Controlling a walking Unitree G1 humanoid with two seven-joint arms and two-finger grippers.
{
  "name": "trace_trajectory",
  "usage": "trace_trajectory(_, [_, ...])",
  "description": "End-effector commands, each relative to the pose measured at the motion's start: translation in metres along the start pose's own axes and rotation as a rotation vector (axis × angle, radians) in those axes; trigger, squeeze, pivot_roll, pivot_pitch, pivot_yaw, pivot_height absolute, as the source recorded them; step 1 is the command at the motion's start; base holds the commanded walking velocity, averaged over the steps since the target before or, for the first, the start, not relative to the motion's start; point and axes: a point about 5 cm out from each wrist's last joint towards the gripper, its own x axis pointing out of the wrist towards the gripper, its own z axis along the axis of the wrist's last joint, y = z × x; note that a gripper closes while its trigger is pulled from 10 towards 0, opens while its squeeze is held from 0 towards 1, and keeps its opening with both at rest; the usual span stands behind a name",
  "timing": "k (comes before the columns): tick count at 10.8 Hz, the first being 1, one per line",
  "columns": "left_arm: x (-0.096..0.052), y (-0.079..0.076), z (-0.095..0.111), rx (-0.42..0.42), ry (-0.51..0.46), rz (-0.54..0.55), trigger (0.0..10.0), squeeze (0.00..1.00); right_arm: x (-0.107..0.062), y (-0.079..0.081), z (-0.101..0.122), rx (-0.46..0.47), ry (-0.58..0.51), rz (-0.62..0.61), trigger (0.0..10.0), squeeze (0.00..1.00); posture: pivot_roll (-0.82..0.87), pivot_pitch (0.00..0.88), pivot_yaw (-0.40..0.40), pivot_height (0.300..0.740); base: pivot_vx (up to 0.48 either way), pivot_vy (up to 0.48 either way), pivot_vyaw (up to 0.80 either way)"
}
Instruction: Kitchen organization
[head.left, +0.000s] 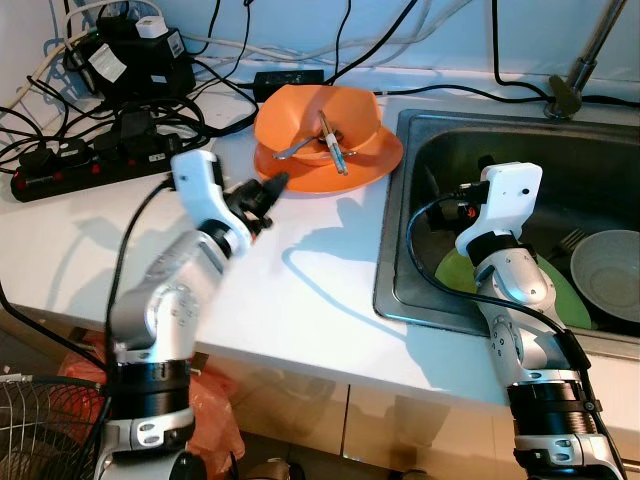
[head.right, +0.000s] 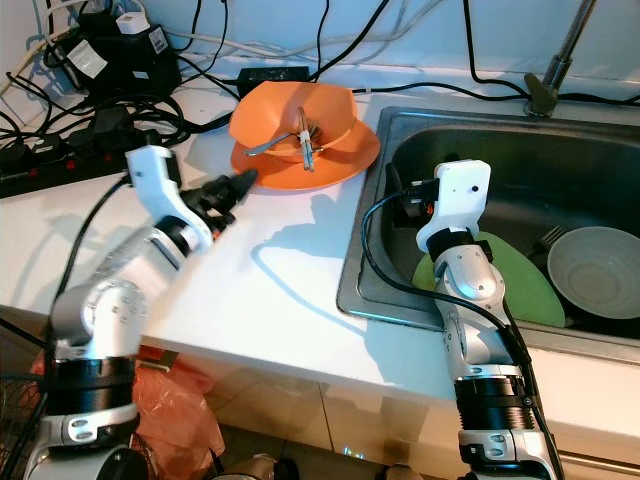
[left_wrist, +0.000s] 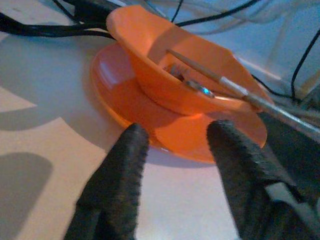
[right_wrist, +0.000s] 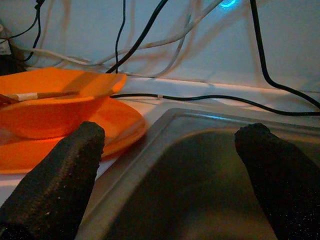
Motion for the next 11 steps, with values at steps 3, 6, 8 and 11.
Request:
trace_trajectory(3, [0.002, -0.001, 0.008, -0.026, 0.035, 0.016, 10.0, 0.80, -0.001, 0.001, 0.000, -0.001, 0.004, -0.003, 10.0, 0.00, 0.04, 0.116, 0.101, 0.740, 0.000, 0.000, 0.00])
trace_trajectory(6, [0.006, 0.013, 0.013, -0.004, 0.190, 0.068, 10.0, 0.00, 0.000, 0.003, 0.000, 0.004, 0.003, 0.001, 10.0, 0.00, 0.05, 0.121, 0.108, 0.740, 0.000, 0.000, 0.00])
trace_trajectory(8, [0.009, 0.015, 0.011, -0.003, 0.215, 0.073, 10.0, 0.00, 0.000, 0.005, 0.000, 0.009, 0.002, 0.001, 10.0, 0.00, 0.05, 0.121, 0.113, 0.740, 0.000, 0.000, 0.00])
trace_trajectory(11, [0.014, 0.012, 0.008, -0.039, 0.239, 0.045, 10.0, 0.00, -0.001, 0.004, 0.000, 0.008, 0.002, -0.004, 10.0, 0.00, 0.04, 0.126, 0.116, 0.740, 0.000, 0.000, 0.00])
